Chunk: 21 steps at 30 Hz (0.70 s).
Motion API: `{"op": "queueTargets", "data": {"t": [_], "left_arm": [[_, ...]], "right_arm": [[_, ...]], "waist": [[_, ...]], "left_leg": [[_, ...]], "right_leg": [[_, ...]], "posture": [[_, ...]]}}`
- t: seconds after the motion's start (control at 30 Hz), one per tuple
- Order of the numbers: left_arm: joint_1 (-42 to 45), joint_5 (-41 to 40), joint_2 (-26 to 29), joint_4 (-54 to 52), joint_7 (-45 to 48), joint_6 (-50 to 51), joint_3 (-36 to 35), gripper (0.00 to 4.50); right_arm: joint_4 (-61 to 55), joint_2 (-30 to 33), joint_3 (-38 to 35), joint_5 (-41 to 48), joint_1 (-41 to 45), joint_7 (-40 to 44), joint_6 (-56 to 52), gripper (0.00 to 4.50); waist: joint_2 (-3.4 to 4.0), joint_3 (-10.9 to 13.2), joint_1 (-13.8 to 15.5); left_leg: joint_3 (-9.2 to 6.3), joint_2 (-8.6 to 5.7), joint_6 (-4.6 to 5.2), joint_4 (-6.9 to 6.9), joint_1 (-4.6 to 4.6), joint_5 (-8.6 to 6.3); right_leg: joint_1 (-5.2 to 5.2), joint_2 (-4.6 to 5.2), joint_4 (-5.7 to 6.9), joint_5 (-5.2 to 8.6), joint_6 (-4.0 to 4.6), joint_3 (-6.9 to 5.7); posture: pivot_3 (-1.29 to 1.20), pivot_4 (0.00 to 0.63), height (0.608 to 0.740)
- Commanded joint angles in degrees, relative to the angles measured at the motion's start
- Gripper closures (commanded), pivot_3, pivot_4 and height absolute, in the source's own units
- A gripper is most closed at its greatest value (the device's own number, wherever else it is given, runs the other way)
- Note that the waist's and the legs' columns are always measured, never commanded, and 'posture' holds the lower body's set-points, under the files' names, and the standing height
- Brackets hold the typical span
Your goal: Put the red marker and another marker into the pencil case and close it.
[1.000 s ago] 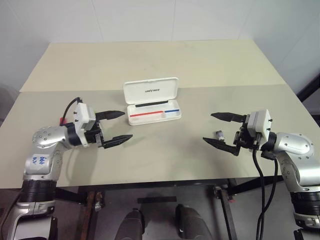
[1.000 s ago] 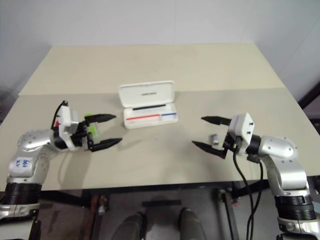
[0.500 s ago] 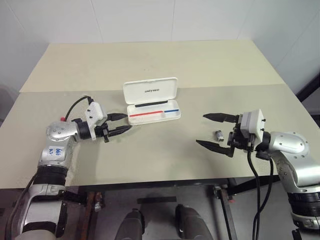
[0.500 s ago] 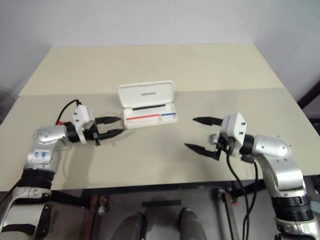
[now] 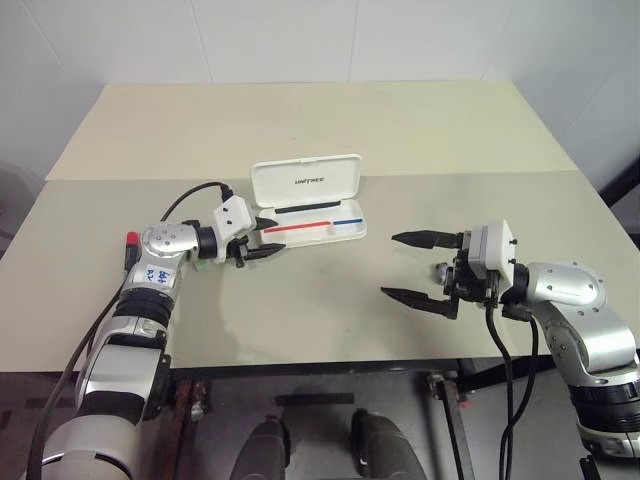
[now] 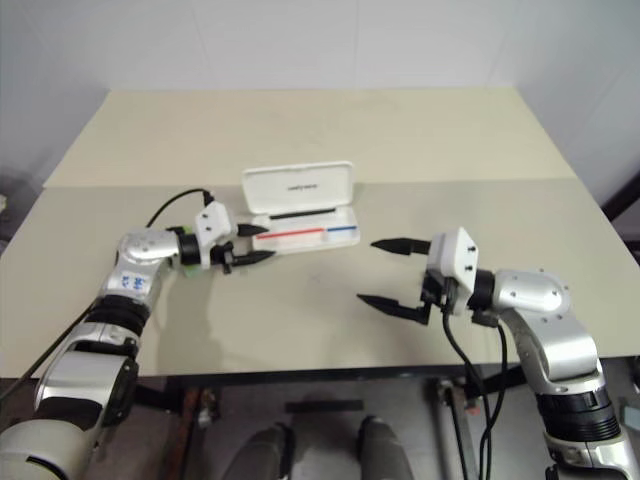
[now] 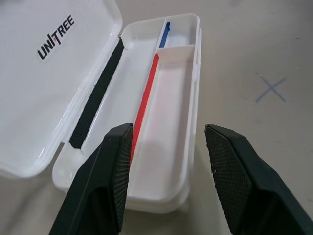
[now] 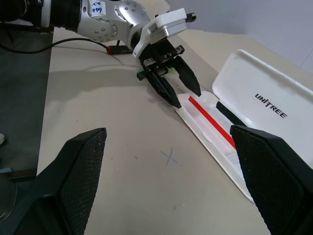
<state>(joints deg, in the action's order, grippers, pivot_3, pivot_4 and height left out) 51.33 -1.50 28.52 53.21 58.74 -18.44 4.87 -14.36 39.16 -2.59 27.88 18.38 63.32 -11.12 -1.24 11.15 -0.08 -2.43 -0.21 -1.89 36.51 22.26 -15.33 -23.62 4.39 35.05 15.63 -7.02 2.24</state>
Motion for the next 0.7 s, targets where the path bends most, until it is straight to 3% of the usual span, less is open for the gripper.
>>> {"op": "queueTargets", "data": {"t": [0.03, 0.6, 0.7], "left_arm": [[2.6, 2.1, -0.1, 2.7, 0.2, -0.9, 1.0, 2.08], [10.0, 12.2, -2.1, 13.0, 0.0, -1.6, 7.7, 2.08], [11.2, 13.2, -2.8, 13.9, 0.0, -1.2, 8.6, 2.68]], "right_arm": [[-1.2, 0.8, -0.8, 0.7, 0.0, 0.9, 0.6, 0.23], [-2.3, -0.7, -0.9, -0.6, 0.9, -2.0, 1.8, 0.23], [-2.2, -0.8, -0.9, -0.7, 1.2, -2.4, 2.1, 0.23]], "waist": [[0.00, 0.0, 0.0], [-0.01, 0.0, 0.0], [-0.02, 0.0, 0.0]], "left_leg": [[0.00, 0.00, 0.00, 0.01, 0.00, 0.00], [-0.01, -0.01, 0.06, 0.44, 0.04, -0.04], [-0.01, -0.02, 0.06, 0.54, 0.03, -0.04]], "right_leg": [[0.01, 0.00, 0.00, 0.00, 0.00, 0.00], [0.06, -0.02, 0.20, -0.02, -0.05, 0.01], [0.10, -0.02, 0.27, -0.03, -0.06, 0.01]], "posture": [[0.00, 0.150, 0.740], [0.00, 0.150, 0.740], [0.00, 0.150, 0.740]]}}
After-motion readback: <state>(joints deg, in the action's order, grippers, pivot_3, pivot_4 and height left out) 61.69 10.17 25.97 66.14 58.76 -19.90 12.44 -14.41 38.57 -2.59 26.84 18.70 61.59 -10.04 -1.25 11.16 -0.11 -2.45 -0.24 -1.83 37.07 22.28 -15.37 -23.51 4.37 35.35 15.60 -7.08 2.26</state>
